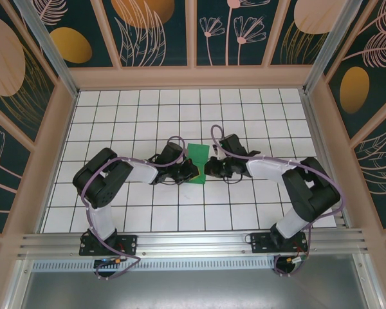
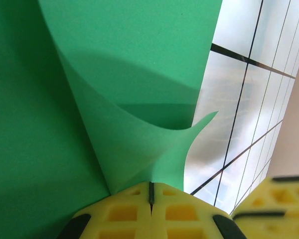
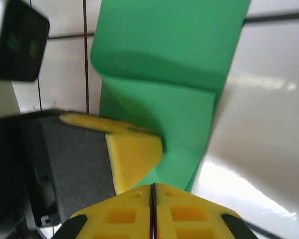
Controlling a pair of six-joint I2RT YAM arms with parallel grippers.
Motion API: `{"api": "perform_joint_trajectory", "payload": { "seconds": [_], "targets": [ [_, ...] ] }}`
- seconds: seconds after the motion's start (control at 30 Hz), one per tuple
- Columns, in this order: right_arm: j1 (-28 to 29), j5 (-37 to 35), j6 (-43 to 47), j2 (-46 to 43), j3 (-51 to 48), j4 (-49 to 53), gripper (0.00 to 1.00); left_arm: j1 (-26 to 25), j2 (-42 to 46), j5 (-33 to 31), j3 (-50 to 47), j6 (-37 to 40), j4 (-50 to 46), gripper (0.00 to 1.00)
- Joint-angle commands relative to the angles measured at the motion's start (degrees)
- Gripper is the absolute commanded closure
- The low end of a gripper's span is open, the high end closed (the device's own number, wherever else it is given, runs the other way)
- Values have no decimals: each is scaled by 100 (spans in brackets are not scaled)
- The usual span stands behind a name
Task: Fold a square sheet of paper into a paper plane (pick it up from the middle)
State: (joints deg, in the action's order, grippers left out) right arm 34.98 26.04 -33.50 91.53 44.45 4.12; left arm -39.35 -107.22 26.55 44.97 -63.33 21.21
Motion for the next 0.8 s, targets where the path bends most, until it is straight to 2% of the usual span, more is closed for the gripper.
{"api": "perform_joint_trajectory", "payload": {
  "seconds": [0.0,0.43,0.77],
  "targets": [
    [127,174,-93,174,-61,-98,89,-19,-203,-440,-61,-62,-606,100],
    [140,195,-52,620,11,-113,92,-15,-64,-456,-115,-116,-617,100],
    [151,140,45,533,16,-45,92,-18,-62,-479,-181,-155,-600,100]
  ]
}}
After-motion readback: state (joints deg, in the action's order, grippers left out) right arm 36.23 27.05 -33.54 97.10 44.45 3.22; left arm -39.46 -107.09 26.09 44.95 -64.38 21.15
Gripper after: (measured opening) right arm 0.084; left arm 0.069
